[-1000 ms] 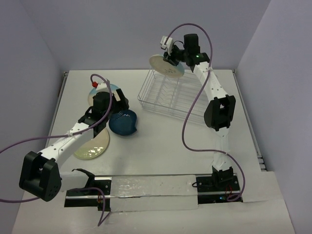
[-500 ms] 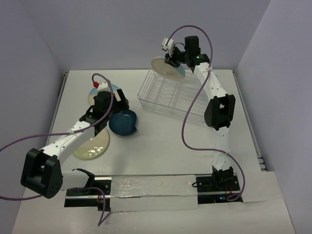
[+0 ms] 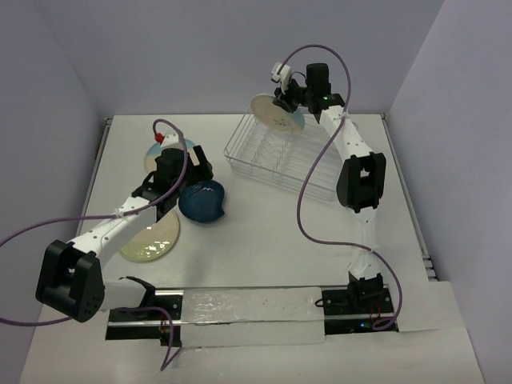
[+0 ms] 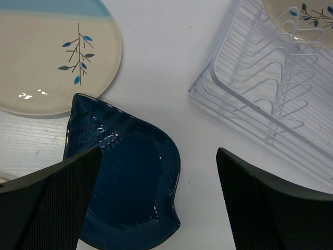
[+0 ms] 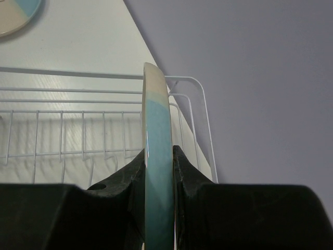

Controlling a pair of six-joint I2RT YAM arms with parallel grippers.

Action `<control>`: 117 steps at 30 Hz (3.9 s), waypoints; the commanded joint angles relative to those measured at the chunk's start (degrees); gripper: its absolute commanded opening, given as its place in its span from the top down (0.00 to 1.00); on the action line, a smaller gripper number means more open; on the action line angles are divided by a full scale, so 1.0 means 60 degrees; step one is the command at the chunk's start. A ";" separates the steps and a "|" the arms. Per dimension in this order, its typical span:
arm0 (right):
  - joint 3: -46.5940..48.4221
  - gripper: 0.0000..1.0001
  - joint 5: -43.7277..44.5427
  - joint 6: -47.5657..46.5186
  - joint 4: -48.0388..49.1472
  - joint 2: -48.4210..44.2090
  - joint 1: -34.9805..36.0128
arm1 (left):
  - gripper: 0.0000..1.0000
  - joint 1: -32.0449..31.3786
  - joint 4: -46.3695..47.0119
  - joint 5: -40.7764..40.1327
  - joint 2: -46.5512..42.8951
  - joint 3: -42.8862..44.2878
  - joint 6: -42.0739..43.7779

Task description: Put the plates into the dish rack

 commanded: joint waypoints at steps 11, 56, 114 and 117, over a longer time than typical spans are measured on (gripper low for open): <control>-0.0344 0.86 0.0340 0.0412 0.2168 -0.0019 -0.0212 | 0.01 0.0063 -0.0024 0.0222 0.0049 0.0532 0.0059; -0.2974 0.00 0.3146 0.5860 0.6386 -0.3179 -0.0061 | 0.01 0.0670 -0.2440 -0.1283 -0.1270 0.0313 -0.2377; -0.6937 0.14 0.7843 1.1916 0.2570 -0.2075 0.6110 | 0.01 0.3520 -0.2023 0.0837 -0.5092 -0.3833 -0.3970; -0.6748 0.21 0.7975 1.2060 0.2409 -0.1871 0.6109 | 0.01 0.3520 -0.2024 0.0822 -0.5148 -0.3846 -0.3955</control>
